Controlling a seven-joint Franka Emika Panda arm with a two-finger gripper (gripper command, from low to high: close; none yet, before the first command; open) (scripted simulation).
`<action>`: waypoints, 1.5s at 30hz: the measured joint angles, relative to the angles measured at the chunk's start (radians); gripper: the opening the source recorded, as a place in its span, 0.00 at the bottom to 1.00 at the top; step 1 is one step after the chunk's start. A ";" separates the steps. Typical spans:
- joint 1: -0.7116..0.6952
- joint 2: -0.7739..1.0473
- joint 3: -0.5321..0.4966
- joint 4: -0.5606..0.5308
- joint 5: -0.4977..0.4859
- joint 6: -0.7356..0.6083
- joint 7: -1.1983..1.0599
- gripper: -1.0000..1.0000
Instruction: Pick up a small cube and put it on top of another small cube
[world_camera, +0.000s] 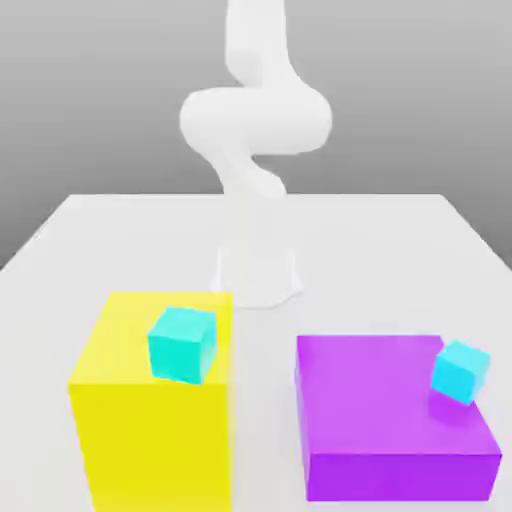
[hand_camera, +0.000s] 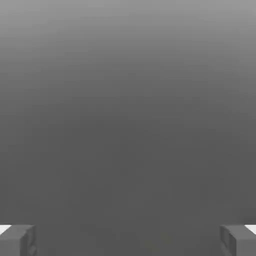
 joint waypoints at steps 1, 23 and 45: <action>-0.009 0.039 -0.027 -0.024 -0.003 0.024 -0.016 0.50; -0.284 0.755 -0.421 -0.417 -0.006 0.443 -0.354 0.50; -0.530 0.997 0.003 -0.487 0.371 0.756 -0.519 0.00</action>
